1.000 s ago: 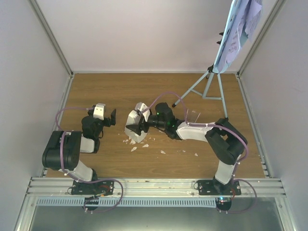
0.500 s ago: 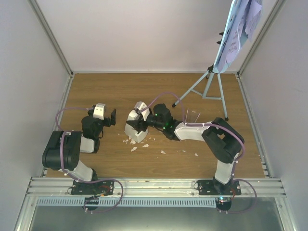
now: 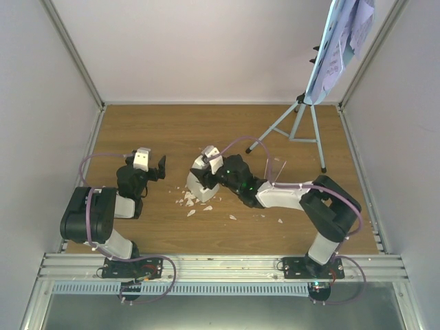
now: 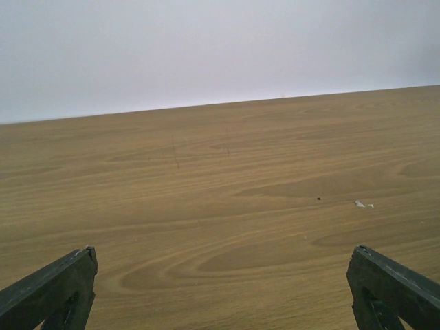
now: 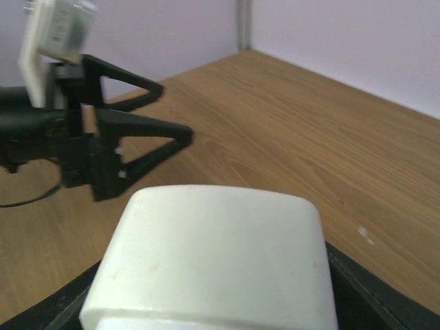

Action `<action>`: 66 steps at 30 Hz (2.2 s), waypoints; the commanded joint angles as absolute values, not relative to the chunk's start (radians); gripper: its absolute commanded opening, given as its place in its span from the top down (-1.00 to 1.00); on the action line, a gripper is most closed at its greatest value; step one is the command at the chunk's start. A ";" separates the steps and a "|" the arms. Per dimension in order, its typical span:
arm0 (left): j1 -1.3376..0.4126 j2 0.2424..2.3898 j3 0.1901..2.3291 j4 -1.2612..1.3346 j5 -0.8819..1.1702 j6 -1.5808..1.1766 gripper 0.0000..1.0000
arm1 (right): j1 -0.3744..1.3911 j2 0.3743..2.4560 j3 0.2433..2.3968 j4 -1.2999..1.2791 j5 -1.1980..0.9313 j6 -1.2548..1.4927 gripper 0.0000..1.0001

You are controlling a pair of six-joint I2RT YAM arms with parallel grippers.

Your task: Pack up the instrument practice props

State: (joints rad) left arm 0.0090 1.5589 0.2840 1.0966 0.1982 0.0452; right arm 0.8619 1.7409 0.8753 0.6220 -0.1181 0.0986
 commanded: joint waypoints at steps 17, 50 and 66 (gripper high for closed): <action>0.008 1.550 0.283 1.173 0.198 0.061 -0.98 | 0.903 1.564 0.797 0.390 0.579 0.471 -0.13; 0.008 1.551 0.282 1.172 0.198 0.062 -0.98 | 0.714 1.160 0.774 0.223 0.202 0.315 -0.99; 0.008 1.551 0.282 1.173 0.198 0.063 -0.98 | 0.499 1.337 0.514 0.293 -0.082 0.485 -0.69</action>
State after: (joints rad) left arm 0.0090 1.5589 0.2840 1.0966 0.1982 0.0452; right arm 0.5095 1.2556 0.5289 0.2481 -0.0273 0.4049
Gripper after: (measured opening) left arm 0.990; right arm 0.929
